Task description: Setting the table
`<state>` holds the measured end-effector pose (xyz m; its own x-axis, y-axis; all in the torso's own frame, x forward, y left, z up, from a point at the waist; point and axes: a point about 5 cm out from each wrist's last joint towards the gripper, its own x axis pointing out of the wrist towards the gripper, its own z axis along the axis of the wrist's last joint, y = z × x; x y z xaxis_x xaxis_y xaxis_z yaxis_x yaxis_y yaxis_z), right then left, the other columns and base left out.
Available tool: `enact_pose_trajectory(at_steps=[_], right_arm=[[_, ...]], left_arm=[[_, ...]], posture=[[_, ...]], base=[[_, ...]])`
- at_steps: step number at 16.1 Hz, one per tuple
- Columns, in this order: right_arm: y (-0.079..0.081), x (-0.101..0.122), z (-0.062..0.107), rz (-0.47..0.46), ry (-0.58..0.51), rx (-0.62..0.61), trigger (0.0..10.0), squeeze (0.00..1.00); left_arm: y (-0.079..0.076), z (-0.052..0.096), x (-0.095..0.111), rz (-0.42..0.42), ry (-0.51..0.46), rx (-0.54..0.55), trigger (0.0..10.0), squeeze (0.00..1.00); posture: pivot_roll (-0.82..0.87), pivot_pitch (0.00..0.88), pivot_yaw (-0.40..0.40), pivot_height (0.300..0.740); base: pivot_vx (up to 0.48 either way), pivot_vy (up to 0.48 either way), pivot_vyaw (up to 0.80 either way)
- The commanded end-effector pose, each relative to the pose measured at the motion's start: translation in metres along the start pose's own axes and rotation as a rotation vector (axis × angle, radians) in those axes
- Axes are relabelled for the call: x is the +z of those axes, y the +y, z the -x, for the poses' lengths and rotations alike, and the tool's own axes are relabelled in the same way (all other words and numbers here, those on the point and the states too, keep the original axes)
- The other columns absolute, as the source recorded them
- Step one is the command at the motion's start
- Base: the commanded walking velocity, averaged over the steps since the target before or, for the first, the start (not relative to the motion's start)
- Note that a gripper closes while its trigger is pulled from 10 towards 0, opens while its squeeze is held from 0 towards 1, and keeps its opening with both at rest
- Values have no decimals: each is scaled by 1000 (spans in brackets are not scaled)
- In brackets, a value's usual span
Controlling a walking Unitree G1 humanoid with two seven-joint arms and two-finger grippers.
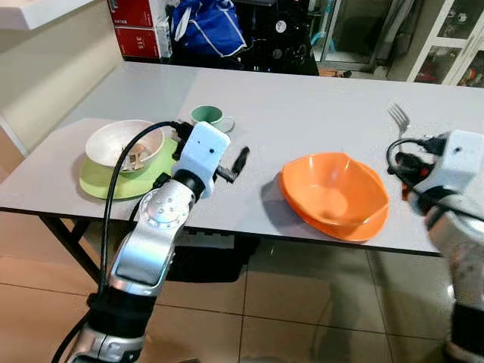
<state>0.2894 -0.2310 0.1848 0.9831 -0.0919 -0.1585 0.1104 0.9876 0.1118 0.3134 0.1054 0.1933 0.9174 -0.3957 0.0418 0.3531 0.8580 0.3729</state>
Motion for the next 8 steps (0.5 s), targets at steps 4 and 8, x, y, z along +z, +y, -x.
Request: enact_pose_trajectory(at_steps=[4,8], right_arm=[[-6,0,2,-8,-47,-51,10000,0],[2,-3,3,-15,-55,-30,10000,0]], left_arm=[[3,-1,2,-19,-7,27,10000,0],[0,-1,2,-26,-20,16,10000,0]], posture=[[-55,0,13,740],[-55,0,9,740]], base=[[0,-360,0],[0,-480,0]])
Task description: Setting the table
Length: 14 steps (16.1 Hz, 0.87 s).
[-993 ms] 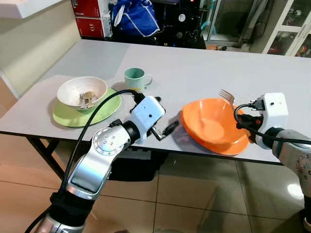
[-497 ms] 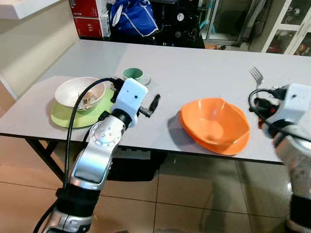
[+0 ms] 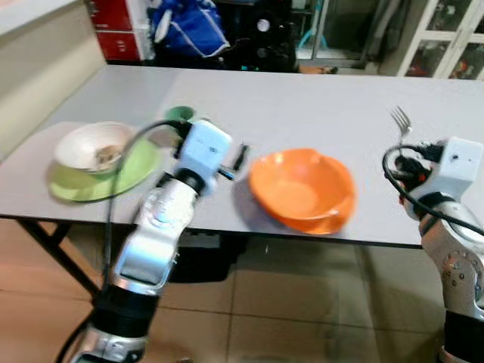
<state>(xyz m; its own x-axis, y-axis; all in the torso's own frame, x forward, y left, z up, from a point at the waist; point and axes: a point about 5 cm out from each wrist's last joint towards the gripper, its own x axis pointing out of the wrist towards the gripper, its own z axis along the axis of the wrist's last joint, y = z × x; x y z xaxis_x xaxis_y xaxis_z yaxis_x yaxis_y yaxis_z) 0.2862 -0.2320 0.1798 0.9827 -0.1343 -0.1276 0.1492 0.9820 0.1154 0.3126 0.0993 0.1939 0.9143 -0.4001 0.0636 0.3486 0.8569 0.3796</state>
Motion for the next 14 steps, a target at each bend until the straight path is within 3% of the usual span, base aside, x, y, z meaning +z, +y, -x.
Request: enact_pose_trajectory(at_steps=[1,3,4,6,7,14], right_arm=[[5,2,0,-7,-18,14,10000,0],[8,0,0,-7,-14,25,10000,0],[9,0,-1,-7,-13,30,10000,0],[10,0,-1,-8,-11,39,10000,0],[11,0,-2,-9,-10,42,10000,0],[13,-5,-12,-40,6,40,10000,0]], left_arm=[[6,0,0,-20,2,13,10000,0],[7,0,0,-22,0,17,10000,0],[7,0,-3,34,24,16,10000,0],[9,-1,-2,53,23,28,10000,0],[9,-1,-1,48,21,28,10000,0],[9,-5,6,5,-12,-10,10000,0]], posture=[[-54,0,8,740],[-53,0,6,740],[-52,0,4,740],[-51,0,2,740],[-49,0,1,740],[-47,0,8,740]], base=[[0,-480,0],[0,-480,0],[0,0,0],[0,240,0],[0,480,0],[0,0,0]])
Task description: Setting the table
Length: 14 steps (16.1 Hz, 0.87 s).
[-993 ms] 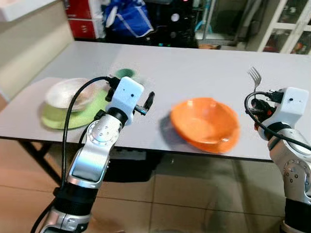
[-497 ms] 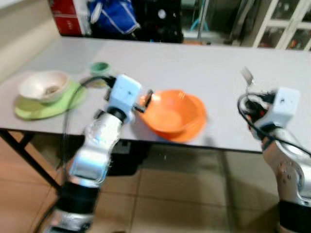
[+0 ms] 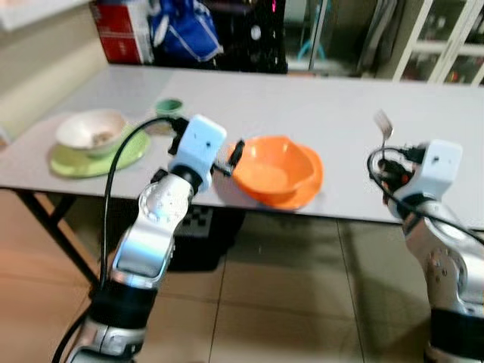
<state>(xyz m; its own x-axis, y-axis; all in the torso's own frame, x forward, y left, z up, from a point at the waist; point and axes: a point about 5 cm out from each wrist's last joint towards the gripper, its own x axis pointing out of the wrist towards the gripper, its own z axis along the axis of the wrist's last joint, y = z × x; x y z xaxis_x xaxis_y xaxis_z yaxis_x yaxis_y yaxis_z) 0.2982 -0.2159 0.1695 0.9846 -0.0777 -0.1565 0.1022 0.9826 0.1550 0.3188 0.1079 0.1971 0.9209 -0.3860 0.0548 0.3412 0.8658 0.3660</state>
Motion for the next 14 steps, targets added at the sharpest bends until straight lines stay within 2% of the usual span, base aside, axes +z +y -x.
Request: enact_pose_trajectory(at_steps=[1,2,4,6,10,14], right_arm=[[-3,6,-3,-10,-26,-16,10000,0],[-3,5,-7,-14,-22,-20,10000,0],[-1,-2,-19,-21,32,-20,10000,0],[0,-7,-30,-27,60,-12,10000,0],[11,-8,-39,-49,58,33,10000,0],[20,-6,-37,-44,39,66,10000,0]], left_arm=[[-5,-3,8,-9,-32,-41,10000,0],[-8,-3,9,-13,-33,-73,10000,0],[-22,4,3,-56,-14,-209,10000,0],[-24,8,-6,-86,29,-254,10000,0],[-15,7,-6,-102,40,-195,10000,0],[-8,2,-1,-72,7,-101,10000,0]], posture=[[-47,0,9,740],[-46,0,10,740],[-40,0,11,740],[-32,0,9,740],[-24,0,9,740],[-24,0,9,740]], base=[[0,0,0],[0,0,0],[0,0,0],[0,0,0],[0,0,0],[0,0,0]])
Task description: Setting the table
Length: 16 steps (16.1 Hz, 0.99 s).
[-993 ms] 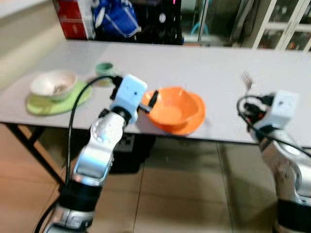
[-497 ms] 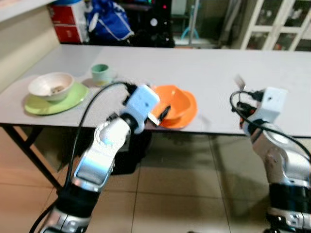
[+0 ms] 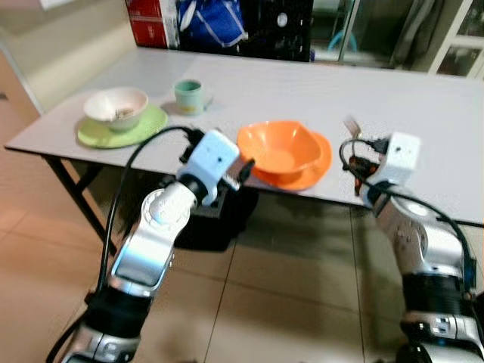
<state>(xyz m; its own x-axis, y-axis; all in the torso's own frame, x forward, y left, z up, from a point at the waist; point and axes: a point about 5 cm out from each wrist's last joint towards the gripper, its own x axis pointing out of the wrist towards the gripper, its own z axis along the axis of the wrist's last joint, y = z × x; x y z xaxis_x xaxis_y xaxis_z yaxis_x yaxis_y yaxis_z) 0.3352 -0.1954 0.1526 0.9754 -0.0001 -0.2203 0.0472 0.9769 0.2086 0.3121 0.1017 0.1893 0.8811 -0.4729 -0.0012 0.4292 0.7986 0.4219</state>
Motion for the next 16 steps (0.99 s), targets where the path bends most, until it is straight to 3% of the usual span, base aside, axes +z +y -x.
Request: enact_pose_trajectory(at_steps=[1,6,11,16], right_arm=[[2,10,5,-4,-53,7,10000,0],[8,8,13,-38,-75,22,10000,0],[12,9,14,-45,-78,31,10000,0],[13,10,14,-41,-79,41,10000,0]], left_arm=[[9,-2,4,7,-19,50,10000,0],[15,-3,6,37,-39,93,10000,0],[12,-4,7,39,-45,77,10000,0],[12,-5,7,37,-47,73,10000,0]], posture=[[-31,0,14,740],[-35,0,11,740],[-35,0,10,740],[-36,0,9,740]], base=[[0,0,0],[250,0,0],[337,0,-629],[336,0,0]])
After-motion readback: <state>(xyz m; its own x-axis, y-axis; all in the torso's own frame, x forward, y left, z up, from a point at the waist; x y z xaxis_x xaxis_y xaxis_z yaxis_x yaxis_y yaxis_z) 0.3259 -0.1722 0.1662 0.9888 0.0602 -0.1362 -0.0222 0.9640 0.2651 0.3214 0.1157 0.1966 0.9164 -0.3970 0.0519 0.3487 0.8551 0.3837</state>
